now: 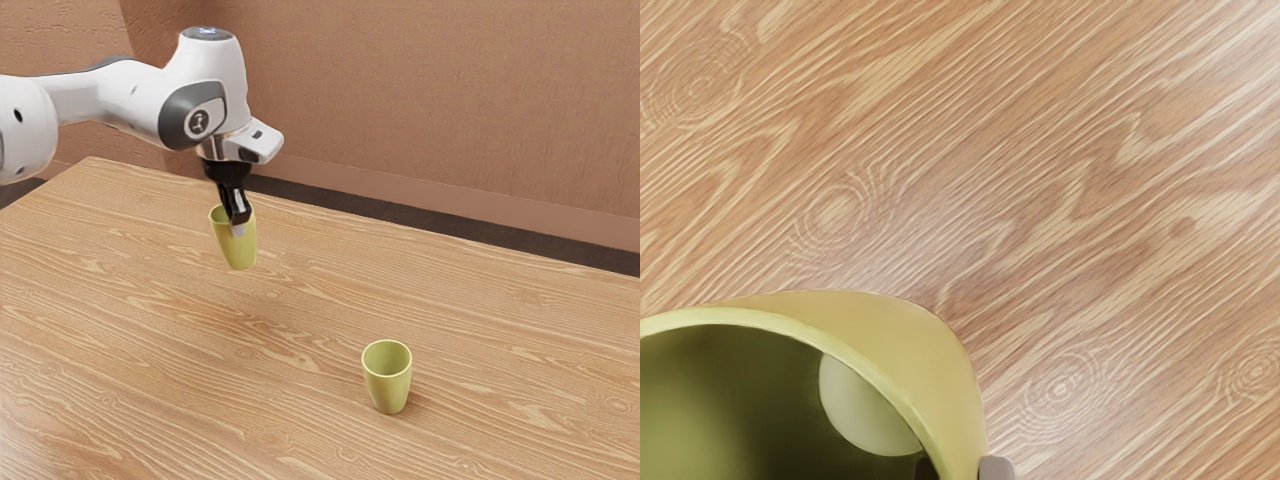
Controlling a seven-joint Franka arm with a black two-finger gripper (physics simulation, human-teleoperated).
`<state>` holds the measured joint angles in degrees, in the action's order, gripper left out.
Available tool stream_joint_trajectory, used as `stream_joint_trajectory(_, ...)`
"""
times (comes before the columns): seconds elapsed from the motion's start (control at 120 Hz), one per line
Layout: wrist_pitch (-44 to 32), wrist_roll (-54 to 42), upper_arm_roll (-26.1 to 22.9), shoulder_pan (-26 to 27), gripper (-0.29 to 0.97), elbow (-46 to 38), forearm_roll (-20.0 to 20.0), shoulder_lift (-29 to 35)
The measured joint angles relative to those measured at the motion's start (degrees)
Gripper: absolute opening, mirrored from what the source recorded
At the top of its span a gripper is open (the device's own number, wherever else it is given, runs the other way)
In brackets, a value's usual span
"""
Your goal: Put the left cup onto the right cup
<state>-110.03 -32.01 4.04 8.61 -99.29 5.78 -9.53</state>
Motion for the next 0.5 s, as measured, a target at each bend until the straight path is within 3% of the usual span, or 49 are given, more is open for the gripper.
stream_joint_trajectory(0.5,-0.3,1.6,0.0,5.0,-0.11,-3.9,-0.2,3.2)
